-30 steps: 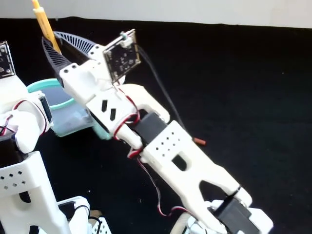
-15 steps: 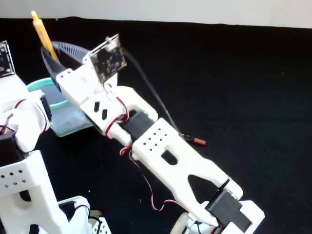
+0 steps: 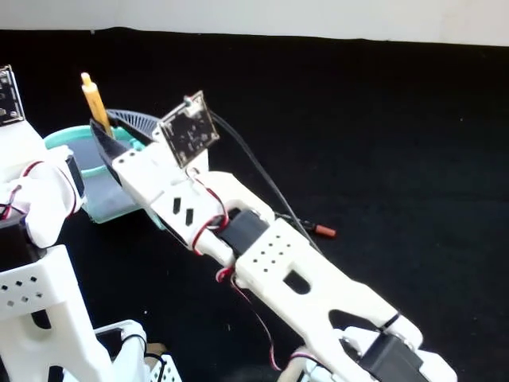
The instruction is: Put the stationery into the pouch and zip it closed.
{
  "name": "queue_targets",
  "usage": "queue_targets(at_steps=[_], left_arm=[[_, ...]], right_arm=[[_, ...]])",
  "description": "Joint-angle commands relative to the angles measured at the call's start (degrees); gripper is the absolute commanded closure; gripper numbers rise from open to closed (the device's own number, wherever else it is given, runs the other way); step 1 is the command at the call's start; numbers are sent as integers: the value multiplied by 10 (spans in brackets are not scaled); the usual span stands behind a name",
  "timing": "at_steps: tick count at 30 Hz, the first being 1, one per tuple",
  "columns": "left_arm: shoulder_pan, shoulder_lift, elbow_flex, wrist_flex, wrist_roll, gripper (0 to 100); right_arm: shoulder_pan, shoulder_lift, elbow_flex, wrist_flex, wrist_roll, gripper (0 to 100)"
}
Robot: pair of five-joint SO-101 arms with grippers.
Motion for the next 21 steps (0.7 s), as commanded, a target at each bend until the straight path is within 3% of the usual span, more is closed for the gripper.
queue_targets(at_steps=[1,3,9,21], left_arm=[[-2,18,17,-1,-5,993],[-2,18,17,-1,-5,993],[-2,18,17,-1,-5,993],[-2,18,17,-1,-5,993]], right_arm=[[-3,-47,12,-7,7,991],[-3,-61,25,-7,7,965],[-19,-80,66,-1,7,755],[5,-80,-1,19,10,753]])
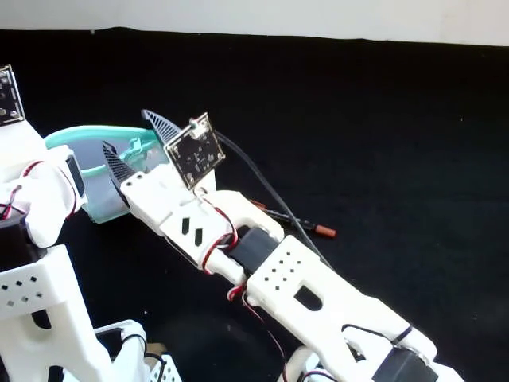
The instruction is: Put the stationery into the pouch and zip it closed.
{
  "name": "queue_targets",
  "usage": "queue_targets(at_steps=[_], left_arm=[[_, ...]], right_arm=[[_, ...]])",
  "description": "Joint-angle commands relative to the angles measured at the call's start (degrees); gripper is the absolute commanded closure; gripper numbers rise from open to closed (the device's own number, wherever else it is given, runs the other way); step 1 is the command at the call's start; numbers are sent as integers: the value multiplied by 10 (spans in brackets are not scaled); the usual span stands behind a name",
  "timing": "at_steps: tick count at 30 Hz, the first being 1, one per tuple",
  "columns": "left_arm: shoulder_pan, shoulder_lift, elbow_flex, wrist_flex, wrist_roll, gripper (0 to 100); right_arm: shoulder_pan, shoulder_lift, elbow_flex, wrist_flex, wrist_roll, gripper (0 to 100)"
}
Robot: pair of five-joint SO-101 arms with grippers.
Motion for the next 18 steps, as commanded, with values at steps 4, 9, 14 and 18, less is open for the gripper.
queue_targets(at_steps=[4,9,14,18], left_arm=[[-2,18,17,-1,-5,993],[-1,18,17,-1,-5,993],[-1,18,17,-1,-4,993],[-1,18,17,-1,-4,993]], right_arm=[[79,-22,-166,96,76,753],[167,-22,-240,214,97,753],[234,-22,-262,276,104,753],[254,-22,-263,321,139,753]])
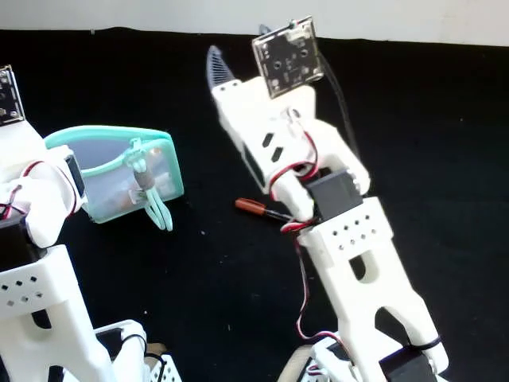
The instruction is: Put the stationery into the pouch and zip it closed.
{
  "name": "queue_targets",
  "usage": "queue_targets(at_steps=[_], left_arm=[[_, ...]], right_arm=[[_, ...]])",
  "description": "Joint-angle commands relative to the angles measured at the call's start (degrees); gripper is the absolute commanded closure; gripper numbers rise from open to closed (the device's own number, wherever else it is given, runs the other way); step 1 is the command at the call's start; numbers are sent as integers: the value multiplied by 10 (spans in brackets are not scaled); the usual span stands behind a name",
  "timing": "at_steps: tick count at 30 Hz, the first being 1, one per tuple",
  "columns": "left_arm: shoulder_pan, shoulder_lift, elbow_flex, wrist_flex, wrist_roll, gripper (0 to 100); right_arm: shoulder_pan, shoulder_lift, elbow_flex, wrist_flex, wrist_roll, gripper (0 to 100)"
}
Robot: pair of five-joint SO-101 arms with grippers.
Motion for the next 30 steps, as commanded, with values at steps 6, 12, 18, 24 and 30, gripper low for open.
queue_targets(at_steps=[6,12,18,24,30], left_arm=[[-1,18,17,-1,-4,993],[0,18,17,-1,-4,993],[0,18,17,0,-4,993],[0,18,17,0,-4,993],[0,18,17,0,-4,993]], right_arm=[[39,-22,-24,91,51,753],[61,-22,-20,144,71,753],[82,-22,-19,210,71,753],[109,-22,17,248,71,753],[107,-22,113,246,72,753]])
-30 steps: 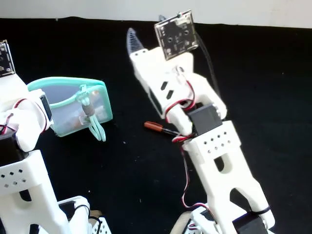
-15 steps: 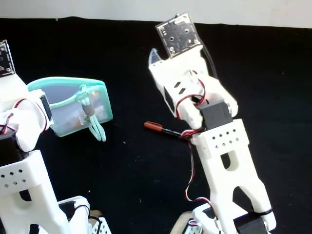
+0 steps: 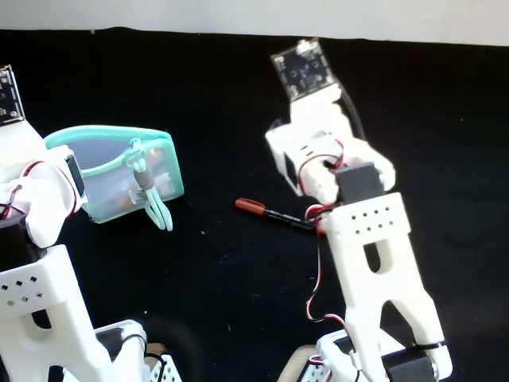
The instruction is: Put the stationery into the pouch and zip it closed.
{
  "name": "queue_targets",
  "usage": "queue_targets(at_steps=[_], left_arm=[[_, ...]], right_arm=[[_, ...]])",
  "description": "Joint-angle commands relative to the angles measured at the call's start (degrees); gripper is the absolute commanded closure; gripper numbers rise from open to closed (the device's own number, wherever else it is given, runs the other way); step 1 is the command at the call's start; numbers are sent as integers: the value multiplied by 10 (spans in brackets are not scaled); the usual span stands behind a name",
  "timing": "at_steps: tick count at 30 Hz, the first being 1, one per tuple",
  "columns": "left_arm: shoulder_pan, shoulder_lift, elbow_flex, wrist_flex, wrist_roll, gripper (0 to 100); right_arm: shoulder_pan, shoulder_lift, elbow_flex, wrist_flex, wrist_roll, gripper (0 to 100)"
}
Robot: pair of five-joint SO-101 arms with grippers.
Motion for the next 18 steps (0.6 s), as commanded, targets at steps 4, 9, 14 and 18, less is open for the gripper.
queue_targets(at_steps=[4,9,14,18], left_arm=[[0,18,17,0,-4,993],[0,18,17,1,-4,993],[0,18,18,3,-4,993],[0,18,18,4,-4,993]], right_arm=[[5,-21,66,0,5,753],[-2,-21,119,-21,6,753],[-17,-21,190,-92,36,753],[-44,-17,245,-145,81,753]])
